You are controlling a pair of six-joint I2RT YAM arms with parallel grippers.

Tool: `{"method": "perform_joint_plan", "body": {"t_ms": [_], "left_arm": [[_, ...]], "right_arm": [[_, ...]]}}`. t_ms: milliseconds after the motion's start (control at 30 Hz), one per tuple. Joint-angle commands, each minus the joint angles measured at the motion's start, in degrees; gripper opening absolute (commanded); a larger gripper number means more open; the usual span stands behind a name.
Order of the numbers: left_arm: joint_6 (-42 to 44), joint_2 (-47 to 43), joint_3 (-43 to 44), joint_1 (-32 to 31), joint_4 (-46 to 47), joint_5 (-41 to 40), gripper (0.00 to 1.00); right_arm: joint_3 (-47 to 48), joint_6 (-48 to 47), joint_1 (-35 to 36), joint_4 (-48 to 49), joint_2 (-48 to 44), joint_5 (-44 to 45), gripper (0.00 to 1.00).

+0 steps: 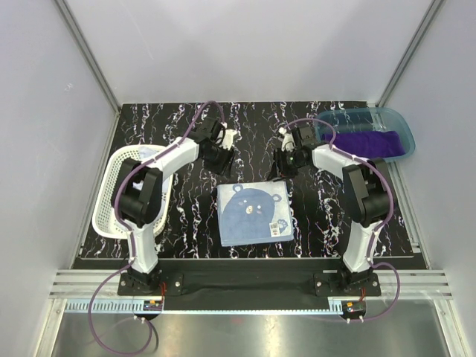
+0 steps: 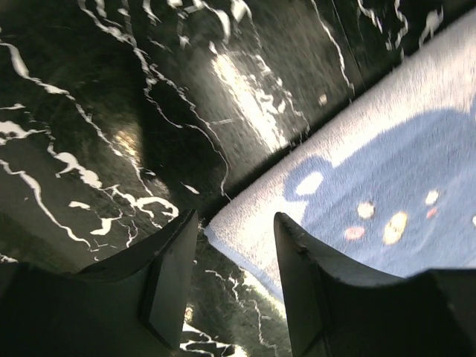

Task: Fold and stack the towels
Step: Fold the towel

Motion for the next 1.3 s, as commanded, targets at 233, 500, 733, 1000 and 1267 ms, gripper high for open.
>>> {"method": "perform_joint_plan", "body": {"t_ms": [233,500,733,1000,1267], "left_arm": [[10.29,4.16,2.17,2.67,-3.98,8.58,0.52],[12.49,5.83,1.3,4.6,-6.01,9.92,0.53],[12.76,6.97,2.43,5.66,-6.09,9.56,0.49],[13.19,9.17,4.37,6.45,-7.59,12.55,0.43],[13.28,10.22,5.16,6.98,-8.38,14.22,0.37]], "right_arm": [[15.04,-22.28,-8.59,-21.35,6.12,-12.42,0.52],[20.49,-33.68,-9.21,-28.73,13.15,-14.53,0.61],[25.76,-38.27,-9.47,-33.2,17.99,-15.06,0.61],[29.55,-42.13,-9.39,-36.82,22.65,-19.63,0.56],[29.9,-43.19,-9.47,-37.96,23.88,-19.9,0.49]]}}
